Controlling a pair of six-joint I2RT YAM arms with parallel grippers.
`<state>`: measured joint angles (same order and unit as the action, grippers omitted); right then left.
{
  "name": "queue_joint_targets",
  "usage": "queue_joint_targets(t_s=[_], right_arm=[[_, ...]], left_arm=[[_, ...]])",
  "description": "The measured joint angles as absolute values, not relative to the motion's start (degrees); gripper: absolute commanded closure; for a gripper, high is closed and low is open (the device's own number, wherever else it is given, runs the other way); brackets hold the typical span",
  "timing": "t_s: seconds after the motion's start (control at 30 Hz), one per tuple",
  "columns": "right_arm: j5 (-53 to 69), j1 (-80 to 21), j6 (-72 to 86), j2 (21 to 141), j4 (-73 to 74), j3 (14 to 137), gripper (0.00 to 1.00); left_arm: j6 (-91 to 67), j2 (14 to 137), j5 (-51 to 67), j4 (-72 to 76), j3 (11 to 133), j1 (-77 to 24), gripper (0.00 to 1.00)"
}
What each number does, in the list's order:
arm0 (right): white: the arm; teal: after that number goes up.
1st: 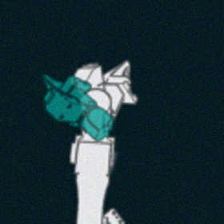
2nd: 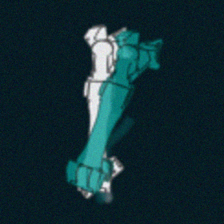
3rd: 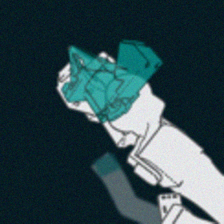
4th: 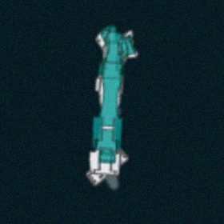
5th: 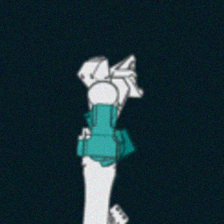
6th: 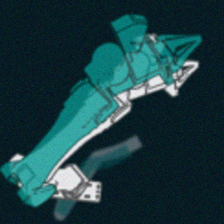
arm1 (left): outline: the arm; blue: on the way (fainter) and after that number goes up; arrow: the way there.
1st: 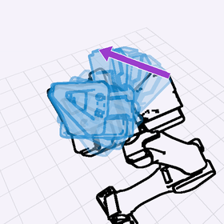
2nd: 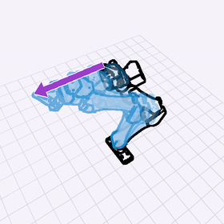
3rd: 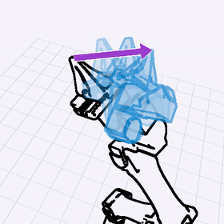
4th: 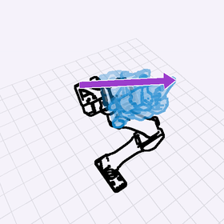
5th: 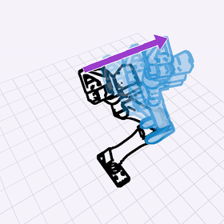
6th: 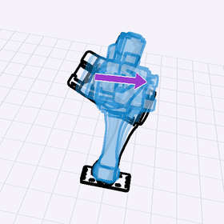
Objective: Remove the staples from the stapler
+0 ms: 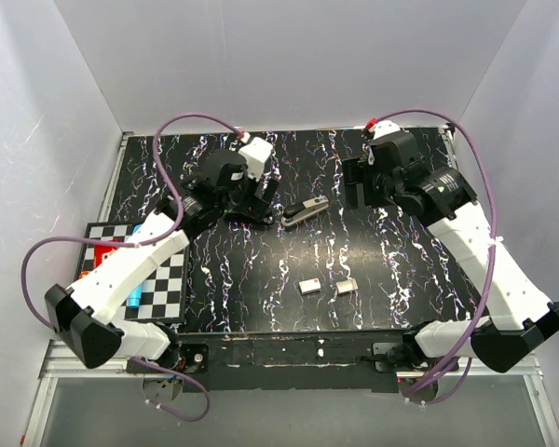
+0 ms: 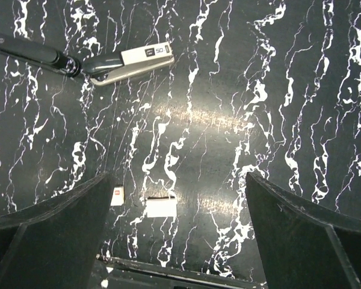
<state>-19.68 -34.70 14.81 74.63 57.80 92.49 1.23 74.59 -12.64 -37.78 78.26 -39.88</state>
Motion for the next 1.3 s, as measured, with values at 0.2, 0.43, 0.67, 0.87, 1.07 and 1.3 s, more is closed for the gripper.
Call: queue_joint_targets(t_s=[0.2, 0.43, 0.67, 0.87, 1.07, 1.3], right_arm=[[-15.6, -34.7, 13.6, 70.4, 56.7, 87.9, 0.02], [-10.7, -34.7, 13.3, 69.0, 55.2, 86.4, 0.02], [-6.6, -34.9, 13.5, 66.5, 54.0, 83.6, 0.02], [-3.7, -35.0, 13.6, 65.9, 53.0, 83.3, 0.02], [-0.4, -35.2, 13.9, 65.3, 51.5, 80.8, 0.02], [2.6, -35.4, 14.7, 64.6, 50.2, 78.4, 0.02]], left_arm=[[8.4, 81.2, -10.0, -36.5, 78.3, -39.3, 0.02], [16.1, 84.3, 5.1, -33.3, 78.0, -34.1, 0.02], [22.0, 86.5, 17.8, -28.3, 72.8, -26.5, 0.03], [25.5, 91.7, 19.8, -26.2, 72.6, -24.9, 0.05], [28.8, 95.4, 21.2, -24.9, 72.6, -24.9, 0.02], [32.4, 98.5, 22.4, -25.0, 73.1, -24.9, 0.02]])
